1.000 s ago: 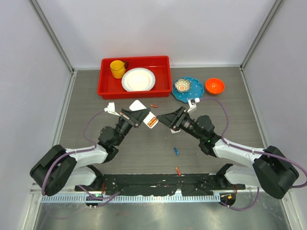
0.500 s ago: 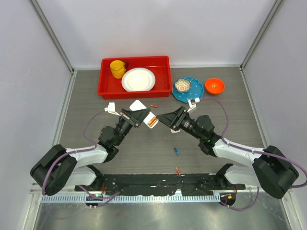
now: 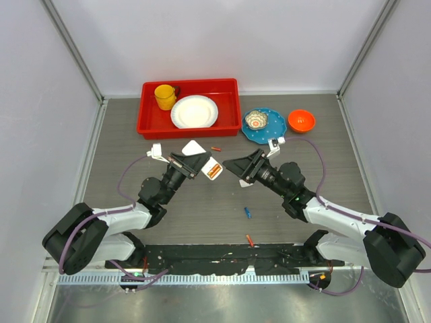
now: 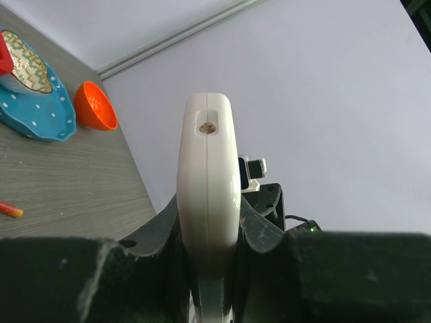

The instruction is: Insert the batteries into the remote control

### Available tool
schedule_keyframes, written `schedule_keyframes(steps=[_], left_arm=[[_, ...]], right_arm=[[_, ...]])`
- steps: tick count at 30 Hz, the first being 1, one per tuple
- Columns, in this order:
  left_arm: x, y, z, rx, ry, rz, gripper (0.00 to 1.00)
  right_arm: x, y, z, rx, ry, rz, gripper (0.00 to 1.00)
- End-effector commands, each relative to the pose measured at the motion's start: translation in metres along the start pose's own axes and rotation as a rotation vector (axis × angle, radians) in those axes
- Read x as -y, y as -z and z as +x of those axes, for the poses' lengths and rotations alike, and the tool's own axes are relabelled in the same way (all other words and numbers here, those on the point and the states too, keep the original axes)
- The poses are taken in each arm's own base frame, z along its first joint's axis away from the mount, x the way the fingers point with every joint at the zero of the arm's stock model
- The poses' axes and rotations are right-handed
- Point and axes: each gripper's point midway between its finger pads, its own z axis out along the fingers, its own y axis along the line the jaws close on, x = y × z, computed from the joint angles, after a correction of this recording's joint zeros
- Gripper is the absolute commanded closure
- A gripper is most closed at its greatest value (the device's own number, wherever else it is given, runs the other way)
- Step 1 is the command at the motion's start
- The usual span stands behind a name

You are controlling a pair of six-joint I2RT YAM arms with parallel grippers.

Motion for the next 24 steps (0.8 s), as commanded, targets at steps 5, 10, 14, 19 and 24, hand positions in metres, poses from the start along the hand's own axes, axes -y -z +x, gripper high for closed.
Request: schedule_keyframes(steps=[5,10,14,19,24], left_arm=[[0.075,0.001,-0.027,0.106,0.011,0.283,1.00],[0.073,0.000,-0.026,0.098,0.014,0.279,1.00],[0.073,-0.001,-0.025,0.095,0.015,0.280,1.00],[0.073,-0.002,-0.025,0.092,0.017,0.282,1.00],[0.074,-0.003,-0.025,0.094,0.017,0.282,1.00]], right_arm=[[-0.027,-0.008,-0.010,0.017,0.025,-0.088,0.39],[-0.031,-0.013,-0.009,0.001,0.024,-0.102,0.39],[-0.031,-0.014,-0.008,-0.005,0.022,-0.109,0.39],[-0.031,-0.015,-0.006,-0.012,0.018,-0.112,0.39],[-0.028,-0.016,-0.002,-0.032,0.013,-0.109,0.39]])
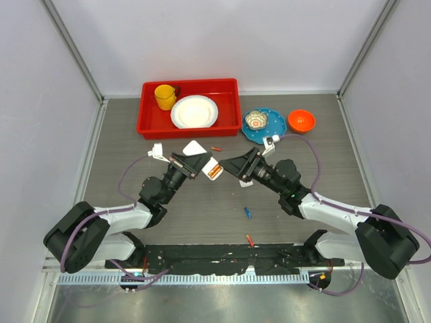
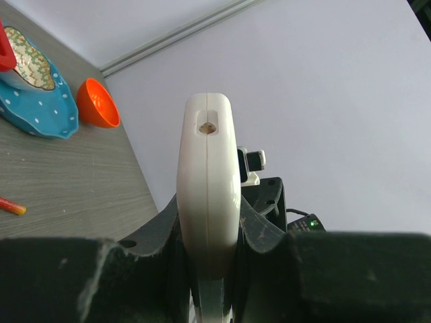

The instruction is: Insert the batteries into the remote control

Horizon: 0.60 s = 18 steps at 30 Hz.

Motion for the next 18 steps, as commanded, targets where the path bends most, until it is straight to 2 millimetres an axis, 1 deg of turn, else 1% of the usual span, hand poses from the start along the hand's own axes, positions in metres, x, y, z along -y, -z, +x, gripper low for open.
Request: schedule_keyframes(steps=[1,3,8,18], left_arm=[[0.079,-0.001,-0.028,0.106,0.016,0.294,1.00],[0.079,-0.001,-0.028,0.106,0.016,0.295,1.00],[0.079,-0.002,-0.029,0.109,0.016,0.294,1.00],[0.082,-0.003,-0.033,0.129,0.018,0.298,1.00]], right_arm=[[-0.027,-0.005,-0.006,0.007,0.015,-0.088,0.39],[-0.023,-0.006,-0.004,-0.001,0.009,-0.079,0.39],[-0.022,-0.006,-0.001,-0.008,0.005,-0.080,0.40],[-0.019,-0.008,0.012,-0.043,-0.002,-0.075,0.41]])
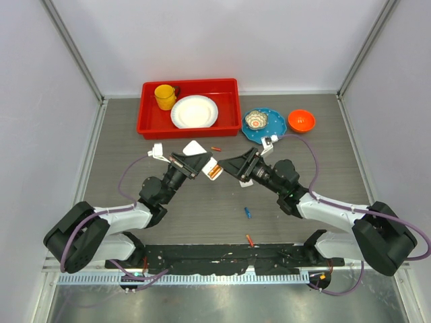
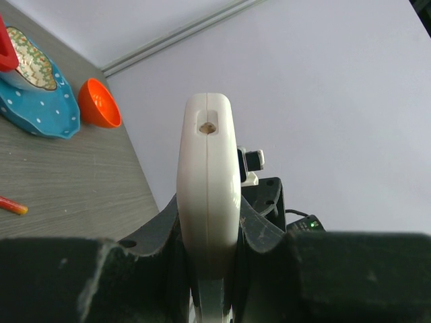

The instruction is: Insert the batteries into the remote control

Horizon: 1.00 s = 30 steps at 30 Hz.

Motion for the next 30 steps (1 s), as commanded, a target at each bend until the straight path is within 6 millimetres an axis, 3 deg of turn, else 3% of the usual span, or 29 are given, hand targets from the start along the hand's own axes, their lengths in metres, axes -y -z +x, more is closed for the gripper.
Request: schedule_keyframes(steps=[1,20,30], left_arm=[[0.083,-0.003,-0.033,0.130,0.019,0.301,1.00],[0.098,-0.003,-0.038,0.138,0.037,0.339,1.00],[0.105,-0.005,-0.042,0.156,0.037,0.355,1.00]], right_arm=[[-0.018,-0.004,0.006,-0.028,0.019,-0.060,0.41],[-0.006,-0.005,0.012,-0.045,0.011,-0.029,0.46],[-0.001,-0.008,0.015,-0.052,-0.005,-0.032,0.64]])
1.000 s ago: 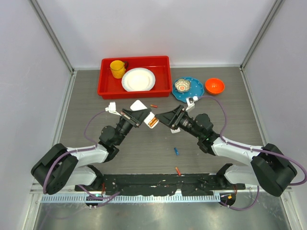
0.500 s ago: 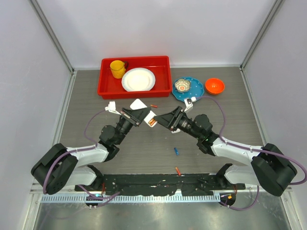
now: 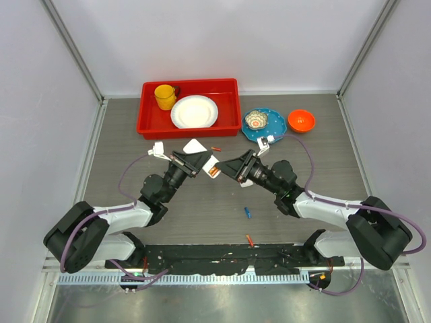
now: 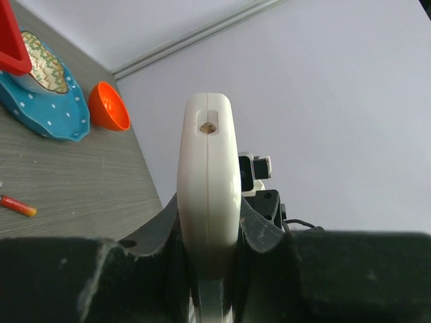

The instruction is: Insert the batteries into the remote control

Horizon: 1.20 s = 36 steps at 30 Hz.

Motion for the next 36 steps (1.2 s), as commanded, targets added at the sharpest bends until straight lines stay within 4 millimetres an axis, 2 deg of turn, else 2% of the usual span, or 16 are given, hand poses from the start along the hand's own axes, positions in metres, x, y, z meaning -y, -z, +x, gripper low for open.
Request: schedule_keyframes(steps=[1,8,16,23,33,34,36], left_arm=[[0.109,0.002,-0.041,0.149,0.045,0.384,1.00],[0.115,-0.002,-0.044,0.167,0.037,0.395,1.00],[0.121,-0.003,-0.045,0.178,0.039,0.404,1.00],[0.123,-0.003,-0.046,0.182,0.038,0.409,1.00],[0.123,-0.002,-0.043,0.176,0.038,0.409,1.00],[0.123,-0.002,-0.043,0.176,0.040,0.409,1.00],[0.123,-0.002,-0.042,0.172,0.045,0.407,1.00]], right_arm=[[0.004,-0.004,0.006,-0.022,-0.001,0.012,0.64],[0.004,-0.007,0.009,-0.028,0.001,0.011,0.68],[0.006,-0.010,0.016,-0.045,0.017,0.021,0.79],[0.008,-0.012,0.020,-0.056,0.044,0.042,0.99],[0.015,-0.014,0.028,-0.079,0.073,0.091,0.99],[0.011,-0.016,0.028,-0.080,0.085,0.091,0.99],[0.023,-0.015,0.035,-0.112,0.128,0.173,0.99]])
